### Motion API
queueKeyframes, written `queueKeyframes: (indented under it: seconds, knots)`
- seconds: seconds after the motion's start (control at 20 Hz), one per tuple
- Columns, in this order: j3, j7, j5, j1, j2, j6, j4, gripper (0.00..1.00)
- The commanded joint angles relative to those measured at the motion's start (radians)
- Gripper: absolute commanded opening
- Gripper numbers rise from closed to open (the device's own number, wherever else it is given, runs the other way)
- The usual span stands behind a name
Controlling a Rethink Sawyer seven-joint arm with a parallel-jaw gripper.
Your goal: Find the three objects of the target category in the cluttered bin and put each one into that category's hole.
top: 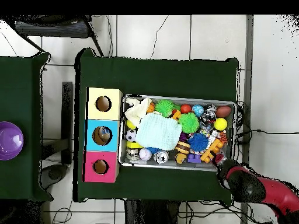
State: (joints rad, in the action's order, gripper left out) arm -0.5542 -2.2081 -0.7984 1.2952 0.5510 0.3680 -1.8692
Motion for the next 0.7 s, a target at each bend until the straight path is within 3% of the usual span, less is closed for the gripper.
queueKeyframes:
  seconds: [0.05,0.7]
  knots:
    - [0.005,0.211,-0.083,-0.02,-0.031,0.08,0.137,1.0]
    - [0.043,0.279,-0.11,-0.007,-0.131,0.139,0.207,1.0]
